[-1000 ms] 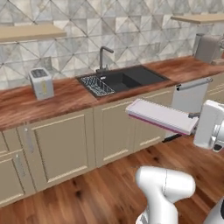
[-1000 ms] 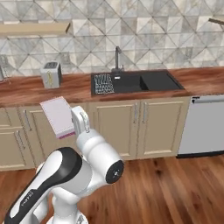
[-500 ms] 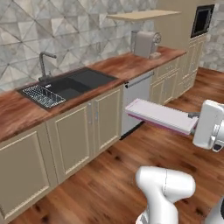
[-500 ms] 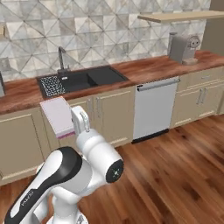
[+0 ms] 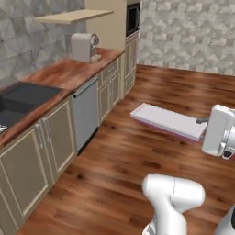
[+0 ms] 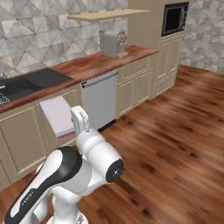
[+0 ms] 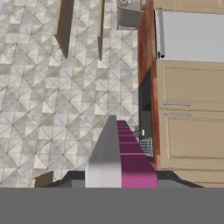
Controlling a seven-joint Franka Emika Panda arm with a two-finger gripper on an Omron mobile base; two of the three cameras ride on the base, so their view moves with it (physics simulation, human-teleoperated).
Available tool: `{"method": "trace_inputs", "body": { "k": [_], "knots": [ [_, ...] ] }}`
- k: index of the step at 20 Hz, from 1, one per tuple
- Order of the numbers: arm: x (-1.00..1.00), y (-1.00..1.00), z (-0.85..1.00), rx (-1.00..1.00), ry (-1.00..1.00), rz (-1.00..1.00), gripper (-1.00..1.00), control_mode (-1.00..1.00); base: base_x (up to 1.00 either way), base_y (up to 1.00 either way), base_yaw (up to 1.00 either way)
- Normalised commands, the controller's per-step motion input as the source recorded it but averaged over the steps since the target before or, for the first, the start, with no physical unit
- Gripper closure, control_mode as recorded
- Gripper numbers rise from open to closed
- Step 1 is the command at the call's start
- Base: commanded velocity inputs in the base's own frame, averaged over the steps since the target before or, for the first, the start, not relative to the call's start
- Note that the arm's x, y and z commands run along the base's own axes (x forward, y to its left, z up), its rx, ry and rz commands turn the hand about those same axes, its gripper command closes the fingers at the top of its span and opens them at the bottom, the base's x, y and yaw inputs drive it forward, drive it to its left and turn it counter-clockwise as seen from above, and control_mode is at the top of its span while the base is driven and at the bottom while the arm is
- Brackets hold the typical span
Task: The ice cube tray has been filled with water. Take the tray and place it in the freezer to make ice. Close the freezer door after placing the tray.
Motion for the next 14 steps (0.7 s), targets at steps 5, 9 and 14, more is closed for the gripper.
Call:
{"method": "trace_inputs", "body": {
  "k": [5,9,14],
  "knots": [
    [0.00,0.00,0.00,0.00,0.00,0.00,1.00,1.00,0.07,-0.02,-0.68],
    [0.00,0.00,0.00,0.00,0.00,0.00,1.00,1.00,0.01,-0.01,-0.68],
    [0.00,0.00,0.00,0.00,0.00,0.00,1.00,1.00,0.00,0.00,-0.67]
  ]
}}
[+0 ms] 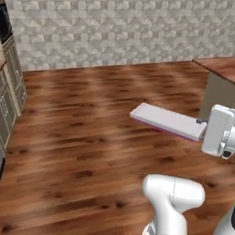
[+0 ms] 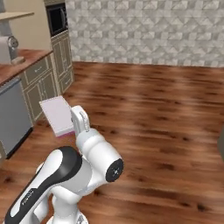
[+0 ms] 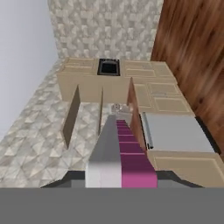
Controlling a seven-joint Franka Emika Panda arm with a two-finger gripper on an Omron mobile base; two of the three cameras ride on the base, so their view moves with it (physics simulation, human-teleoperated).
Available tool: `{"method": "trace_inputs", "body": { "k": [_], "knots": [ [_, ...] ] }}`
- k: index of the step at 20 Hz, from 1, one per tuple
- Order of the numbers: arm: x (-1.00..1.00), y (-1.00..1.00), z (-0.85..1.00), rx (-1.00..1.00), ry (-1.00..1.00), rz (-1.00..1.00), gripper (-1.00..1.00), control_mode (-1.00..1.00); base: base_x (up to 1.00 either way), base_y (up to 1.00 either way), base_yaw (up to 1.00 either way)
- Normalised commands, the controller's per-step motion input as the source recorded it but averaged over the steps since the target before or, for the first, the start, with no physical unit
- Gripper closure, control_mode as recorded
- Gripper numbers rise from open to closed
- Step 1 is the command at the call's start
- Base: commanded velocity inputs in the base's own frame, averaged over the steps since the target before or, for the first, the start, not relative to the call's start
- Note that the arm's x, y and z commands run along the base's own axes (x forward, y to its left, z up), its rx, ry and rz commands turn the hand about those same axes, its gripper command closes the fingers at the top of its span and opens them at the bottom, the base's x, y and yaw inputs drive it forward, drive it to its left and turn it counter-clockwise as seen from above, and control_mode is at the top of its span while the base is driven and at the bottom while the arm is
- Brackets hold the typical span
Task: The ice cube tray has been filled with water. Take the tray and place it in the freezer to make ice. Close the freezer door after placing the tray.
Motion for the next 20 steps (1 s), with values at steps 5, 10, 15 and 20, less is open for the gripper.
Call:
{"method": "trace_inputs", "body": {
  "k": [5,10,15,20],
  "knots": [
    [0.00,0.00,0.00,0.00,0.00,0.00,1.00,1.00,0.00,0.00,-0.69],
    [0.00,0.00,0.00,0.00,0.00,0.00,1.00,1.00,0.01,0.00,-0.69],
    [0.00,0.00,0.00,0.00,0.00,0.00,1.00,1.00,0.05,0.00,-0.72],
    [0.00,0.00,0.00,0.00,0.00,0.00,1.00,1.00,0.05,0.00,-0.71]
  ]
}}
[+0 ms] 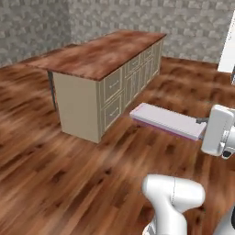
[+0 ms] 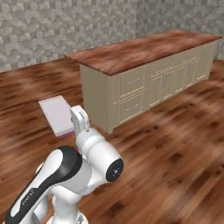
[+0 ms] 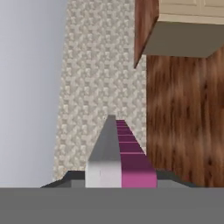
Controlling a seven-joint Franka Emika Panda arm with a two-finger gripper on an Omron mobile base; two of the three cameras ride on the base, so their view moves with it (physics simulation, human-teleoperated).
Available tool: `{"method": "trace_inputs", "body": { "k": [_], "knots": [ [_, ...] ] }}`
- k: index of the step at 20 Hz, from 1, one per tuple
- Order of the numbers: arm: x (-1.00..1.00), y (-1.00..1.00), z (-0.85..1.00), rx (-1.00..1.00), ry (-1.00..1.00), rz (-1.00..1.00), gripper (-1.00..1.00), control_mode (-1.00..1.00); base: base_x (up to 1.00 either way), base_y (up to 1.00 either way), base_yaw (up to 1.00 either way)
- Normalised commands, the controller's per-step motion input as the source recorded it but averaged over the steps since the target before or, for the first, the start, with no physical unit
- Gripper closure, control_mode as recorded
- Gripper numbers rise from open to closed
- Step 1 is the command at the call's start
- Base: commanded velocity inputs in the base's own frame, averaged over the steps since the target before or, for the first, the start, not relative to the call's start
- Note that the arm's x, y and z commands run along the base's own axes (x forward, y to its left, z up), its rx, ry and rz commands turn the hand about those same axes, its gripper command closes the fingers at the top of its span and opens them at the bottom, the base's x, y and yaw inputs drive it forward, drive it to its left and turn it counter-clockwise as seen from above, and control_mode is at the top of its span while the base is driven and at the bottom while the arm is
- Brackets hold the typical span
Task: The ice cube tray has been filled with water. Take the tray and place it in the freezer to make ice. Close the freezer door after placing the tray.
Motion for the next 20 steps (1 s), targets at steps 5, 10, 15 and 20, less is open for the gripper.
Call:
{"method": "trace_inputs", "body": {
  "k": [5,10,15,20],
  "knots": [
    [0.00,0.00,0.00,0.00,0.00,0.00,1.00,1.00,0.06,0.00,-0.71],
    [0.00,0.00,0.00,0.00,0.00,0.00,1.00,1.00,0.07,0.00,-0.69],
    [0.00,0.00,0.00,0.00,0.00,0.00,1.00,1.00,0.16,0.04,-0.64],
    [0.00,0.00,0.00,0.00,0.00,0.00,1.00,1.00,0.65,0.37,-0.47]
  ]
}}
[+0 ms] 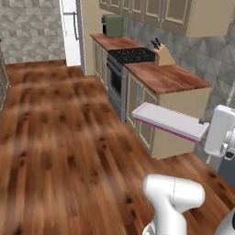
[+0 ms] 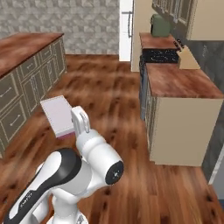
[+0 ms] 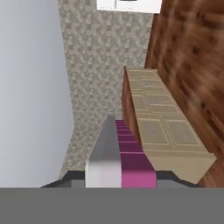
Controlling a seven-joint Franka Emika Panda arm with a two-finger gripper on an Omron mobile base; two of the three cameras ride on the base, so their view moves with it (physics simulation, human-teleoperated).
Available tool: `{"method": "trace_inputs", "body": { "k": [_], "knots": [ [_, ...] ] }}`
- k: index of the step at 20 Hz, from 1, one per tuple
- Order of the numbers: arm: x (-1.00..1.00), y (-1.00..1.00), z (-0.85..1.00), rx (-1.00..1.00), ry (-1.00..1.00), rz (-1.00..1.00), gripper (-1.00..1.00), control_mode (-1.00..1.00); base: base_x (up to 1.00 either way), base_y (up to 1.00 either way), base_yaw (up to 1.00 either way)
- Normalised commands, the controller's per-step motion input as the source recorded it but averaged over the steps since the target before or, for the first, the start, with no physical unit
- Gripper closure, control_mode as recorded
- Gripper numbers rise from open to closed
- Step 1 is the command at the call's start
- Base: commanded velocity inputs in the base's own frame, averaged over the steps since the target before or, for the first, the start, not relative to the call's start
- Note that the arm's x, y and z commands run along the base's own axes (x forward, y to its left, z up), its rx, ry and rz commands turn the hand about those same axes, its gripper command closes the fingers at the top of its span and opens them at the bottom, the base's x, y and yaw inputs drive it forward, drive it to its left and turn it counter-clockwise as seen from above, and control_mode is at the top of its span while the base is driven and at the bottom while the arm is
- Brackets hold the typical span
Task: The ice cube tray has been filled with water. Take the tray and place it in the freezer to make ice. Close the freezer door after placing the tray.
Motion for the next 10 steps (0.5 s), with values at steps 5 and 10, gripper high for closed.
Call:
{"method": "trace_inputs", "body": {
  "k": [5,10],
  "knots": [
    [0.00,0.00,0.00,0.00,0.00,0.00,1.00,1.00,0.99,0.58,-0.28],
    [0.00,0.00,0.00,0.00,0.00,0.00,1.00,1.00,1.00,0.63,-0.20]
  ]
}}
